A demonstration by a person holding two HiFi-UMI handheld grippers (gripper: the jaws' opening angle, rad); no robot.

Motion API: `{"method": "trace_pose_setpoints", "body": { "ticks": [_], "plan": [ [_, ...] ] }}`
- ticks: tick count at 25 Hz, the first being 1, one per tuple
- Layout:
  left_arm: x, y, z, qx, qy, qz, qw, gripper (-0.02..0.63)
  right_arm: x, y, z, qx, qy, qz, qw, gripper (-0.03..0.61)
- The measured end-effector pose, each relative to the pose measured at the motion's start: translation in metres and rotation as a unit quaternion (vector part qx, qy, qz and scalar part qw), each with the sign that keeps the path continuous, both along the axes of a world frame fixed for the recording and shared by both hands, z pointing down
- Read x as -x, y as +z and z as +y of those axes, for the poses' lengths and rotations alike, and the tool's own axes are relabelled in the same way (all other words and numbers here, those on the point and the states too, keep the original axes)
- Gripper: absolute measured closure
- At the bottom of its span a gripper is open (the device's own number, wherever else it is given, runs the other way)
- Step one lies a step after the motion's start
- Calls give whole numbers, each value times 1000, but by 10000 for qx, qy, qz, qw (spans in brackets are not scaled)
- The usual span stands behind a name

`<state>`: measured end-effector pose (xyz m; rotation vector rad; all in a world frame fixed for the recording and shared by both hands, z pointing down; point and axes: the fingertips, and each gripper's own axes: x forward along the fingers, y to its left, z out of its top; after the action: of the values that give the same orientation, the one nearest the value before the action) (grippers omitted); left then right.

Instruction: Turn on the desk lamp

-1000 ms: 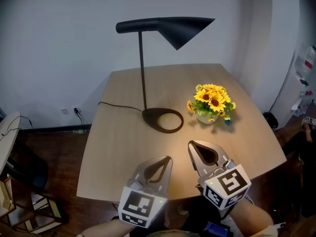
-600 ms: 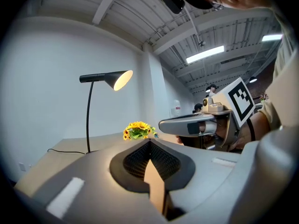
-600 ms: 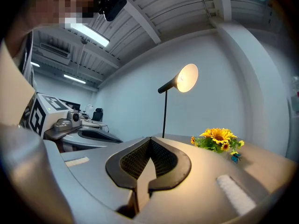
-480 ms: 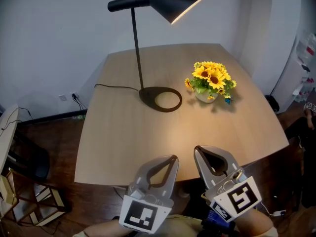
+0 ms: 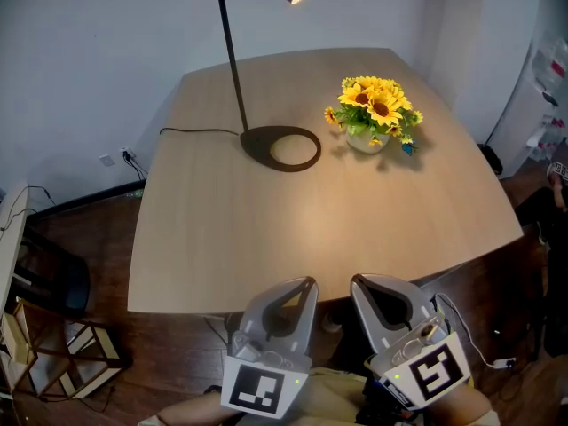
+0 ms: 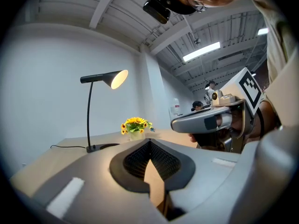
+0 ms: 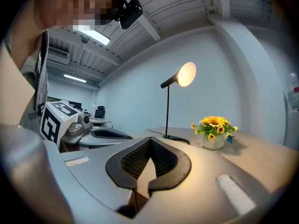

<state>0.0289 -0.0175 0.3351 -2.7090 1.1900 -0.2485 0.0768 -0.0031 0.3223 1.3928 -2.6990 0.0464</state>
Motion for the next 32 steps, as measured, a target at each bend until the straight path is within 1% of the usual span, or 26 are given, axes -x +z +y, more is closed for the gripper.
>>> {"method": "trace_pose_setpoints", "body": {
  "ticks": [5,9,14,23,32],
  "plan": [
    [-5,14,0,-43,-100,13,9999,620,-1,20,1,171,68,9,9998,580],
    [-6,26,-11,-53,-243,54,9997,620,-6,30,-6,227,181,-19,9996,580],
    [-4,33,-20,-34,-354,132,9993,620,-4,36,-13,266,187,-3,9995,580],
    [-6,42,-25,-15,-400,174,9990,620,-1,52,-15,305,234,143,9992,581],
    [-5,44,-25,4,-426,207,9989,620,1,57,-15,376,211,113,9990,581]
  ]
}}
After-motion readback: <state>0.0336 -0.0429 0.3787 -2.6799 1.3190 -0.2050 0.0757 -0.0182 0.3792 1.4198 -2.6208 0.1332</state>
